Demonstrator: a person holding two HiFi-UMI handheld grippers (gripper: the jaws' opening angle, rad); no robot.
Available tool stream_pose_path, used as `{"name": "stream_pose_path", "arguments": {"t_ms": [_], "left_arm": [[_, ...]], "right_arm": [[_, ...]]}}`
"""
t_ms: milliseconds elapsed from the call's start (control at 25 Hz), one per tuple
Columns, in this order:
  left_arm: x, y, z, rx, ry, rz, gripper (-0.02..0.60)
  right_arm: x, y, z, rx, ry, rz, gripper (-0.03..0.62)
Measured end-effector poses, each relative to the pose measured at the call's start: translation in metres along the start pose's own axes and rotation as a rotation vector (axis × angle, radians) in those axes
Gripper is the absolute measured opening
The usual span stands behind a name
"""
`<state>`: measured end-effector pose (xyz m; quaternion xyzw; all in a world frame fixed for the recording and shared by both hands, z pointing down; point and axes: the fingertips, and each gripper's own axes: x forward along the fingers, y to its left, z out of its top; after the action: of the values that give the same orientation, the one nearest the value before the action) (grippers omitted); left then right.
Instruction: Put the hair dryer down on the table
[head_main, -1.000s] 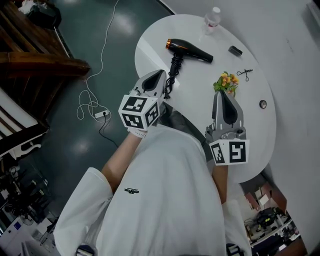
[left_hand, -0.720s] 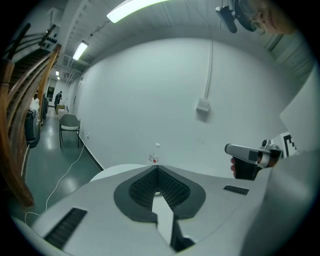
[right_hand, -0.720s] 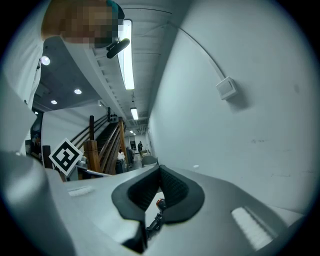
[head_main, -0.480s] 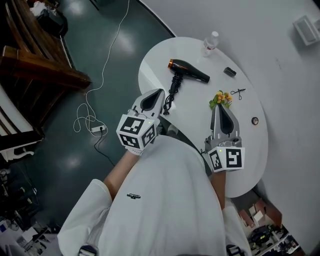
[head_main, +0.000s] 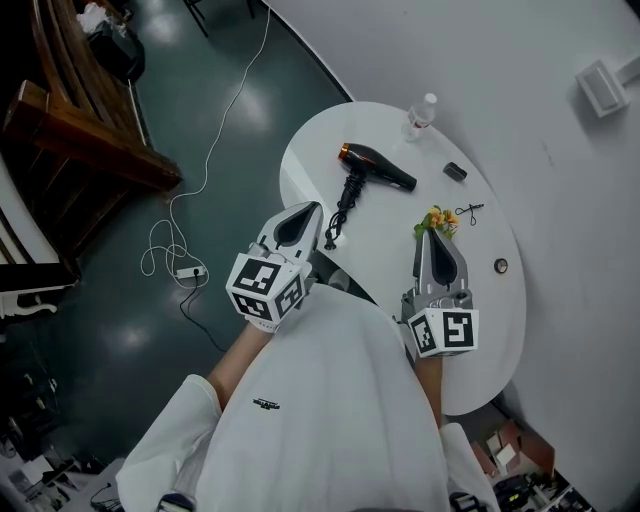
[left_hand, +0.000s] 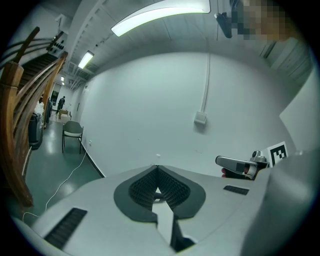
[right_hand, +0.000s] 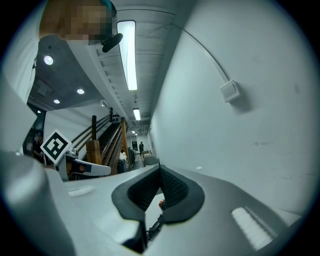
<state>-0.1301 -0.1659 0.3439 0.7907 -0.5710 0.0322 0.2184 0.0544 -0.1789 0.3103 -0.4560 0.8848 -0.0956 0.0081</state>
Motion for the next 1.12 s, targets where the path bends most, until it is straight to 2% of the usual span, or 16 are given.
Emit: {"name": "stream_pose_path", "arguments": {"t_ms": [280,1120], "left_arm": [[-0.011,0.0,0.003,0.005,-0.015,0.011,0.009],[-0.003,-0.003,0.003,0.02,0.009,0.012,0.009]], "right_arm": [[0.001,0.011,-0.004,0.01,-0.003,0.026,0.012],[0.006,0.001,-0.01,0.029,0.008,0.009,0.011]]}}
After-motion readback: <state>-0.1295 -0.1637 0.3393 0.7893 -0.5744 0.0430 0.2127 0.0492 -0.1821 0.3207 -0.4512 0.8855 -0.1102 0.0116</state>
